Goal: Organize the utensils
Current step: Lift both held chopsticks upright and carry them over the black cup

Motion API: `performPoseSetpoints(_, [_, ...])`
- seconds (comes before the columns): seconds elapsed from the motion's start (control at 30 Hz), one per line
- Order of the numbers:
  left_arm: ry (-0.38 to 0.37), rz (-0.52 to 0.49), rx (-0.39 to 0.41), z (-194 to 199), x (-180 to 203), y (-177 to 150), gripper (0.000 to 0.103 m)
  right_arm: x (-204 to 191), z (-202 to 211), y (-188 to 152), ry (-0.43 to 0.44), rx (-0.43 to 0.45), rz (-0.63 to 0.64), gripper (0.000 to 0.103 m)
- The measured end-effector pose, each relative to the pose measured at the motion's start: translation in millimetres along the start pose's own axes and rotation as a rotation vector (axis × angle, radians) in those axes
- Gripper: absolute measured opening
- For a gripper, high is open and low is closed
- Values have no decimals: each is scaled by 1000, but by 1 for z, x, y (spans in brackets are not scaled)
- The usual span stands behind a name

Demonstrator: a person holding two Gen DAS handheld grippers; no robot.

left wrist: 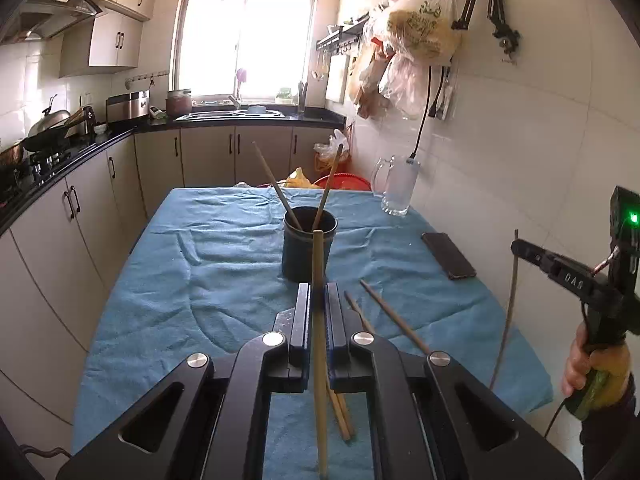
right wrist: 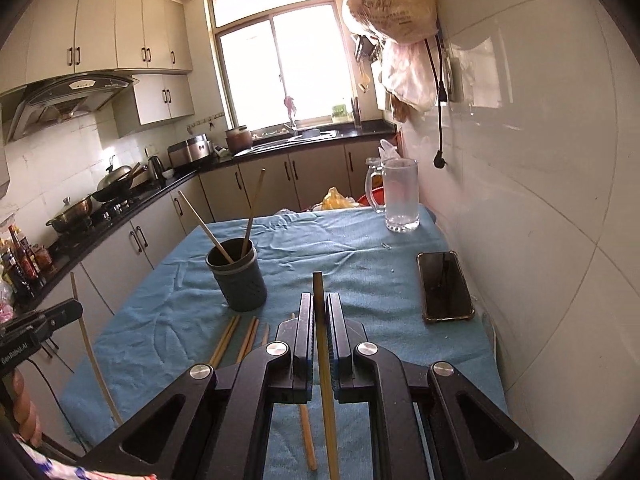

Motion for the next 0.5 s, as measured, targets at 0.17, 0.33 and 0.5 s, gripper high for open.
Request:
performPoseSetpoints(0.17, [-11,17,16,7,0,5,5,-2,9,3,0,16,24,6])
performPoseSetpoints(0.33, [-23,51,15,9,-5,11,5,-4,10,8,10,16,36,6])
performPoseSetpoints(0.5, [-18,43,34,11,-7,20,5,-7,9,12,18,21,45,6])
Point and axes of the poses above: each gripper's, at about its wrist camera, not at the fingertips, and z roughly against the way its jaws point, x to its right, y to its top, the point moved 4 cm from there along -z, roughly the way its jaws point, and after that the axes turned 8 degrees about x, right-handed, at the moved point
